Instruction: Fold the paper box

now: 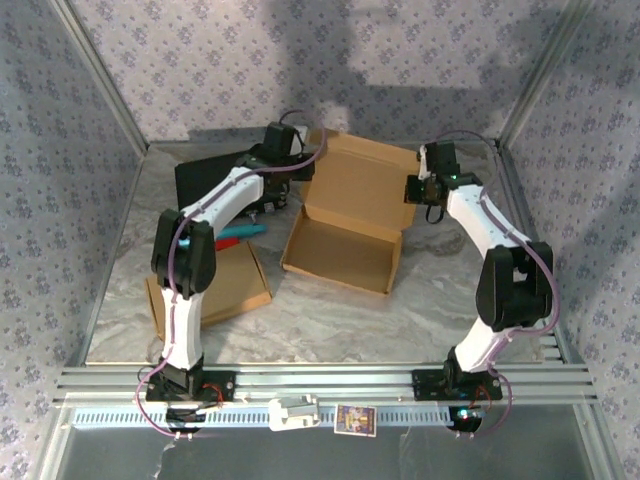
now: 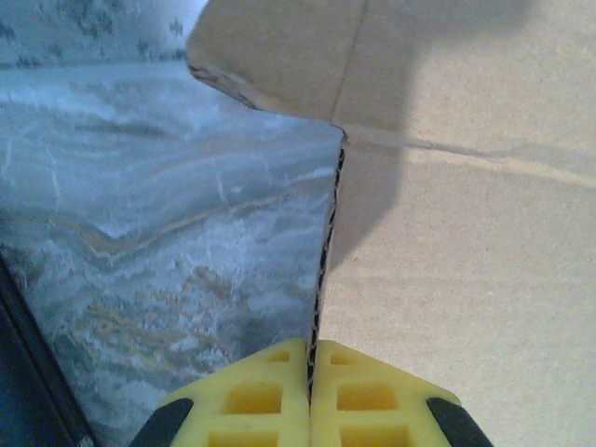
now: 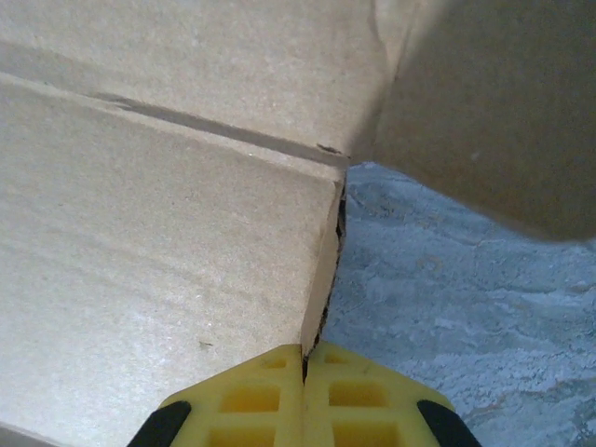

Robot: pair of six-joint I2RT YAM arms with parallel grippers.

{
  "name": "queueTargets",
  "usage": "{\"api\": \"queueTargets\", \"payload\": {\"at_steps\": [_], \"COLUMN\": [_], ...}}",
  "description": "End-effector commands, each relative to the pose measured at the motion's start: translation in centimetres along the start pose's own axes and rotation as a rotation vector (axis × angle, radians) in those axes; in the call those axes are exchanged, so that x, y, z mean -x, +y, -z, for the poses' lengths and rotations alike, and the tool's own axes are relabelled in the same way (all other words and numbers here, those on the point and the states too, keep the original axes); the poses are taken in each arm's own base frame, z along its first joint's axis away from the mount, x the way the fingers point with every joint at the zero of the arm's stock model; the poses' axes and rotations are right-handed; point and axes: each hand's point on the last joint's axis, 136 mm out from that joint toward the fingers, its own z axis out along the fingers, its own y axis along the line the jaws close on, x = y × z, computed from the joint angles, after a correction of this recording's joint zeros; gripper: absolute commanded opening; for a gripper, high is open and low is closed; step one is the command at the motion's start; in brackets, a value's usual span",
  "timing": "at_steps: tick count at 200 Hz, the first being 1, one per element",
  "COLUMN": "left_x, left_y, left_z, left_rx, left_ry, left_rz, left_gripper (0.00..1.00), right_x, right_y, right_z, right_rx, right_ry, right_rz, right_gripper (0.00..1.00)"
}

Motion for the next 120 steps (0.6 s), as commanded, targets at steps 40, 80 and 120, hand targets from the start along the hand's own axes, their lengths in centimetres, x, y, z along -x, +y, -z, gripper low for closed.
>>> {"api": "queueTargets", "payload": {"at_steps": [40, 80, 120], "left_x": [3.4, 4.2, 4.3], "left_y": [-1.3, -1.5, -2.0], "left_z": [2.8, 4.3, 4.8], "left_rx": [-0.161, -0.232, -0.289], "left_ry": [-0.406, -0.591, -0.706], "left_rz": [0.126, 0.129, 0.108], "left_gripper": [0.05, 0.02, 0.06], "right_x": [3.8, 4.3, 4.2], "right_y": [0.6, 0.6, 0.2], "right_z": [1.9, 2.8, 2.4], "right_rx": [-0.097, -0.14, -0.152], "right_ry": [-0.404, -0.518, -0.576], "right_rz": [0.005, -0.018, -0.043], "right_gripper": [0.0, 0.0, 0.0]}}
